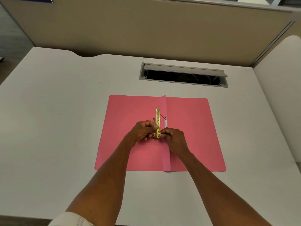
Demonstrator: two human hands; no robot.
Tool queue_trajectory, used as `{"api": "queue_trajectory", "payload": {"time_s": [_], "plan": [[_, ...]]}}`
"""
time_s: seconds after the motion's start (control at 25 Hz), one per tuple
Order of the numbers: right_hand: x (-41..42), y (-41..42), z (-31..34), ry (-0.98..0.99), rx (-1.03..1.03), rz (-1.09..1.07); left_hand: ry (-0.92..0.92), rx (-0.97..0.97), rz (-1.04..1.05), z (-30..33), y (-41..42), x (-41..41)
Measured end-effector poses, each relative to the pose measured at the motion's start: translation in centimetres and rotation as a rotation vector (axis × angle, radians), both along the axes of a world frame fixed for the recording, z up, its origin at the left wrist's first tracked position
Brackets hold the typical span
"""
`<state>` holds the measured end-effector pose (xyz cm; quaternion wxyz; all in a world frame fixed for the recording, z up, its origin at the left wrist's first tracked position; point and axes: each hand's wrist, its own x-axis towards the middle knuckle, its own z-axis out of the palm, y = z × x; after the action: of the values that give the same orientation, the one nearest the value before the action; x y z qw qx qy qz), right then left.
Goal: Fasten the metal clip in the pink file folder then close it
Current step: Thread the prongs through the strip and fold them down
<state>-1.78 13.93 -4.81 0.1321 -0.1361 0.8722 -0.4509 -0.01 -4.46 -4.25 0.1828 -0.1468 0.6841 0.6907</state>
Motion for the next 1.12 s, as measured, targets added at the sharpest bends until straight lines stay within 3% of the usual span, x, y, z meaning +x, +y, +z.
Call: {"api": "queue_trajectory", "payload": {"time_s": [0.4,0.64,1.12], "plan": [[0.0,0.4,0.4,-0.028,-0.042,0.008,-0.002,-0.024,0.001,0.4,0.3,0.0],[-3.3,0.9,1.2,0.086,-0.02,-0.134,-0.012,-0.033,-0.001,0.2,0.4,-0.2],[-7.2,-2.7,0.2,0.01,0.057,0.001,-0.033,-0.036,-0.008,-0.1,0.2,-0.5]]}}
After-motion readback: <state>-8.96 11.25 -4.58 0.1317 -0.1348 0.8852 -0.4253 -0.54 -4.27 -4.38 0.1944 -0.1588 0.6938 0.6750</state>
